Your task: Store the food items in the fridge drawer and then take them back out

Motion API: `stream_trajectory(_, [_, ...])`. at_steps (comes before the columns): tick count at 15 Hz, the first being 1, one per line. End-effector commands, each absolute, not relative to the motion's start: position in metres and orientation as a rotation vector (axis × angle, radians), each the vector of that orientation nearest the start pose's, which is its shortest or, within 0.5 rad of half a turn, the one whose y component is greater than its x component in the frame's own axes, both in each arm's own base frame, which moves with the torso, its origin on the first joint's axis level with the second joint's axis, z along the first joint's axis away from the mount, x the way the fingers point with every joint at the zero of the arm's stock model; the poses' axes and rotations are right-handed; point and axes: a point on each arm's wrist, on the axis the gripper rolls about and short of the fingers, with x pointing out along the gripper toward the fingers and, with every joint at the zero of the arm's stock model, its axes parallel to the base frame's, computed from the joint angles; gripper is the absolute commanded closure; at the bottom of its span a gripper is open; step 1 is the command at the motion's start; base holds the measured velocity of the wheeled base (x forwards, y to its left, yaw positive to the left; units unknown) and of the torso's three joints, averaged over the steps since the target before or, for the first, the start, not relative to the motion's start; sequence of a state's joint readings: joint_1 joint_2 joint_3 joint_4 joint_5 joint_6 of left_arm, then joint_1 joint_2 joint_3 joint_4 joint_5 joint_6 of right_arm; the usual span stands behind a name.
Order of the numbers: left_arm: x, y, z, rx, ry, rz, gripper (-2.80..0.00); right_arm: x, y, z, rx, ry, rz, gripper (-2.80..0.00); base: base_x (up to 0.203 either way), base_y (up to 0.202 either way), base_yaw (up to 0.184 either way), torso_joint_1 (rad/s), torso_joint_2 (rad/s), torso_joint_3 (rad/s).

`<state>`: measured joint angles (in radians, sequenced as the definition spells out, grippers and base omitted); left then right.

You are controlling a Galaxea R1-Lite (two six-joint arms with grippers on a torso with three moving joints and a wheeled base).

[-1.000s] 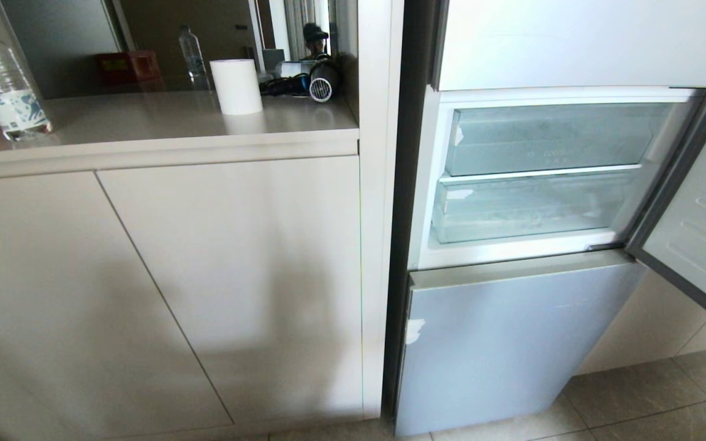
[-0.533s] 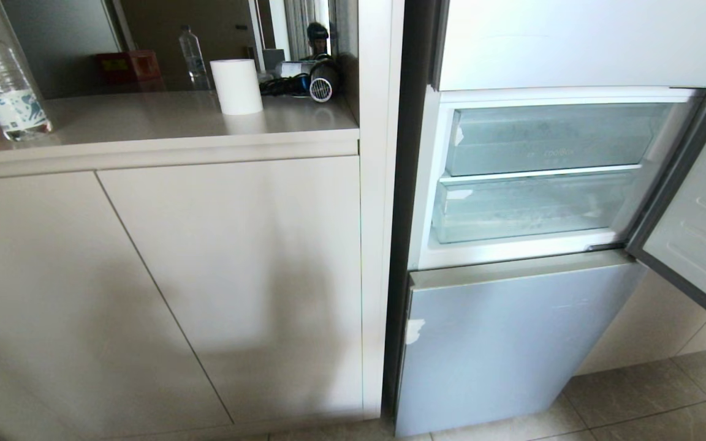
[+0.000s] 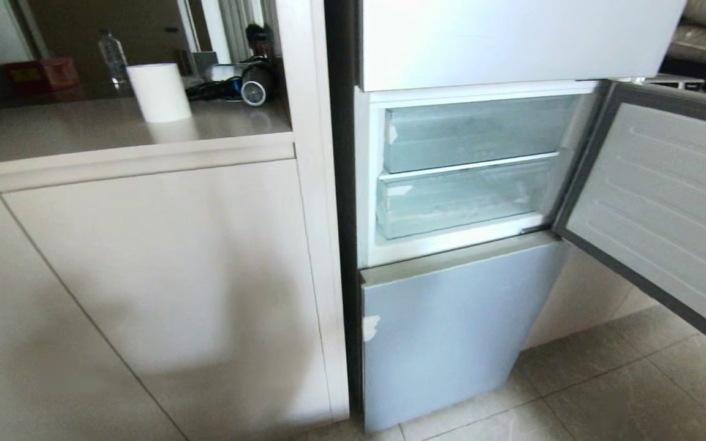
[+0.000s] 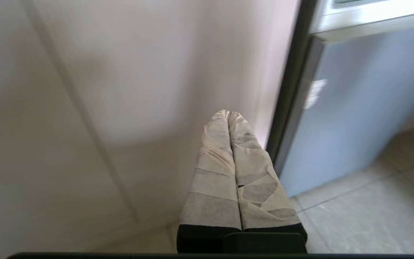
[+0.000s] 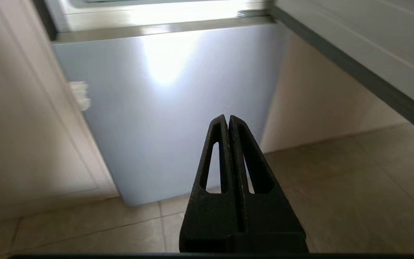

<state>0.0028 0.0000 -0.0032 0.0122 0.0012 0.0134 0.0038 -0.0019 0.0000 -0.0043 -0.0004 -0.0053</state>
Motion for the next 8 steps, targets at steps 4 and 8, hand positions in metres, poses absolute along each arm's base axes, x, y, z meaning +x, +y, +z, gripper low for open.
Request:
stream_trajectory(4, [-0.0230,0.0000,0.0751,0.014,0.009,0.005,0.00,-0.0228,-0.0001,0.0755,-0.005,-0.004,0.005,0.00,-0.001,0.009,-0.174,0.004,0.00,0.001])
stream_trajectory(8, [-0.0230,0.0000,0.0751,0.014,0.009,0.005,0.00,-0.0228,-0.0001,0.0759,-0.006,-0.004,0.005,0.00,0.000,0.008,-0.173,0.002,0.00,0.003])
